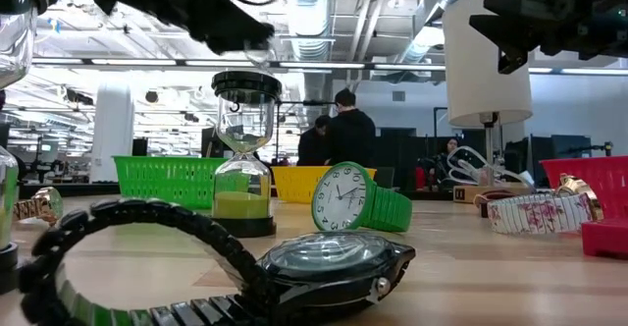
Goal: Pick & Place Office items
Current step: Put the blue hourglass into the green basket
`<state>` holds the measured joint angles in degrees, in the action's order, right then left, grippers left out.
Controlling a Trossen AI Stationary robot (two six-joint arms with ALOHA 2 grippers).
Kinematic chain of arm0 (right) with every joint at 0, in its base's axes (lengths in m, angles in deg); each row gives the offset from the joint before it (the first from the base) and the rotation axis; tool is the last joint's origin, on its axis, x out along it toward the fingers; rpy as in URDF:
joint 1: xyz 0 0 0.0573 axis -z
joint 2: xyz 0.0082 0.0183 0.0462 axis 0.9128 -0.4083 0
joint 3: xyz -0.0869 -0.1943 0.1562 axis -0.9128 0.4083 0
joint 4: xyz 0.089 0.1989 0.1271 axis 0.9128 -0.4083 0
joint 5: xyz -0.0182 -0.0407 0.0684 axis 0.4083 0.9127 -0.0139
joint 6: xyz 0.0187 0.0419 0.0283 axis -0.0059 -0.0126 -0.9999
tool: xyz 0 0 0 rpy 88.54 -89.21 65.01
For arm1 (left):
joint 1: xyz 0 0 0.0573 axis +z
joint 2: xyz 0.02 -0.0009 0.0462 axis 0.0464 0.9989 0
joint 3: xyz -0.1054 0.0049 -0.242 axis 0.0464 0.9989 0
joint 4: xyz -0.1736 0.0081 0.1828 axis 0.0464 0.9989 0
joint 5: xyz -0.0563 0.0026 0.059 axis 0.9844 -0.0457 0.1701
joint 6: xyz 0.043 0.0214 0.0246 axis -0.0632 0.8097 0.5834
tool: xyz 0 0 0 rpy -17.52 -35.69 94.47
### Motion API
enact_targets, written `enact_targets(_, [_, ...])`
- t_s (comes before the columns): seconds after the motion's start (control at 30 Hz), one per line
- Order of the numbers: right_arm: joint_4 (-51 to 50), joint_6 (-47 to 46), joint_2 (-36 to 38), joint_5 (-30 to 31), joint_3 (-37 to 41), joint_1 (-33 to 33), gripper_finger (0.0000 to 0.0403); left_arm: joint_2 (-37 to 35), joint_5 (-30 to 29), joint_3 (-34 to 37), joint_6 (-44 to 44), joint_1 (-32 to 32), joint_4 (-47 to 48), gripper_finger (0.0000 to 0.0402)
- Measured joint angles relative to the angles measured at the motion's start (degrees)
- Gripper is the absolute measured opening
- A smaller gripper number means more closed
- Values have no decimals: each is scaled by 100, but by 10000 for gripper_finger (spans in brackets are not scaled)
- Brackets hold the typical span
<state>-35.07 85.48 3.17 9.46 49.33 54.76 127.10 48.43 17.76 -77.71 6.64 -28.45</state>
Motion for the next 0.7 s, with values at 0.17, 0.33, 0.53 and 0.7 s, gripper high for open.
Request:
enact_targets(0.17, [1, -139, 2, 0, 1, 0, 143, -795, -424, 4, -74, 85, 751, 213])
enact_targets(0.33, [-9, -142, 2, 0, 1, 1, 143, -1378, -517, 619, -292, 99, 920, 226])
enact_targets(0.53, [-74, -148, 2, 0, 1, 0, 143, -1934, -942, 1583, -965, 99, 898, 210])
enact_targets(0.7, [-76, -146, 0, 0, 1, 1, 143, -2133, -979, 2188, -1416, 97, 785, 221])
